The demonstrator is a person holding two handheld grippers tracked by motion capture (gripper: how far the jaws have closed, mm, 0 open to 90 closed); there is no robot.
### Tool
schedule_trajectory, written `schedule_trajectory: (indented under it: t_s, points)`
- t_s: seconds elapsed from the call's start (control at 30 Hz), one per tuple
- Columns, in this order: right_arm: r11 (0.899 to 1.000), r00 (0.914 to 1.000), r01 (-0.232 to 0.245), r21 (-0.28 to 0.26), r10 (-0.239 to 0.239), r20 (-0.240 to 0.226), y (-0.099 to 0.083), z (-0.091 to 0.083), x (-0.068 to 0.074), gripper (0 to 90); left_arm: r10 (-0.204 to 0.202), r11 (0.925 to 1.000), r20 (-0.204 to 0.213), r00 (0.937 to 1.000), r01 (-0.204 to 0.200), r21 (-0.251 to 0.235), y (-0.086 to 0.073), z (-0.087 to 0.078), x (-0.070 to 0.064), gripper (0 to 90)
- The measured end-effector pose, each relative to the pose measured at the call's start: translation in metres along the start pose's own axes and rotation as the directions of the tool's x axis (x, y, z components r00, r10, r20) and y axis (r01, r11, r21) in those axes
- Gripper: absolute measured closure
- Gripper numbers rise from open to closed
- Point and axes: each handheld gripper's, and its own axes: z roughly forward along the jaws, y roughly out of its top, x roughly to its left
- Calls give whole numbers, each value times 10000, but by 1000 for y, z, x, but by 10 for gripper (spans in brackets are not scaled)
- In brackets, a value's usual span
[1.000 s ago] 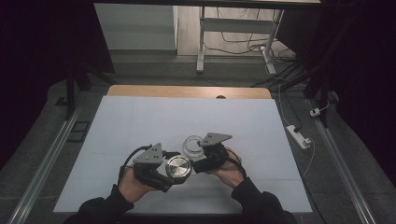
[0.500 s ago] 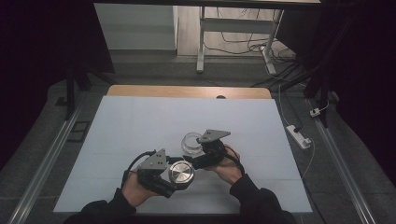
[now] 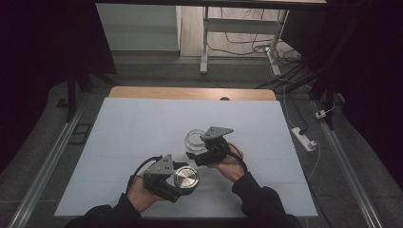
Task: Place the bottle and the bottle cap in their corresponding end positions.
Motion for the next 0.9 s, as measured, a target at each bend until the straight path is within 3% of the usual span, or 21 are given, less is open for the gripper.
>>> schedule_trajectory:
  t_s: [0.37,0.9]
  points:
    - [10000,9997,-71,28,70,252,5,9,-9,145,-296,9994,-207,9993,299,163,-8,10,10,191]
    - [9998,9982,-190,-15,191,571,13,23,-20,145,-279,9986,-454,9986,298,425,-16,31,21,191]
